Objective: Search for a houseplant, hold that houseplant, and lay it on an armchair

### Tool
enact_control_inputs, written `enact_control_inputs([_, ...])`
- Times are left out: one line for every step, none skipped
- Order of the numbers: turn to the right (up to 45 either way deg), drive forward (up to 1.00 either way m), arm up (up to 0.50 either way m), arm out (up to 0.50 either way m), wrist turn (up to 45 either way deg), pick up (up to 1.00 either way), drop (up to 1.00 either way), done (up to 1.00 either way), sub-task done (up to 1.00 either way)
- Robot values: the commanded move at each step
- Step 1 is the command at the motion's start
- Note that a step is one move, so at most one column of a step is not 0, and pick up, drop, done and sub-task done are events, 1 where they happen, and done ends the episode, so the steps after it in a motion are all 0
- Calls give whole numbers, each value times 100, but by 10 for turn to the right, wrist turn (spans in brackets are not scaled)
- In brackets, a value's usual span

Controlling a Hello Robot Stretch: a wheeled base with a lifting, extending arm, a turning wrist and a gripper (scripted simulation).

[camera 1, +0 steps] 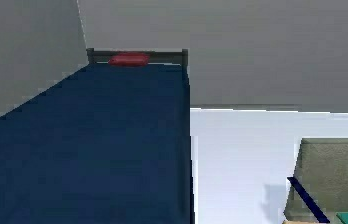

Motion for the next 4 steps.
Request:
enact_control_inputs([240,0,0,0,0,0,0,0,0])
enact_control_inputs([0,0,50,0,0,0,0,0,0])
enact_control_inputs([0,0,36,0,0,0,0,0,0])
enact_control_inputs([0,0,0,42,0,0,0,0,0])
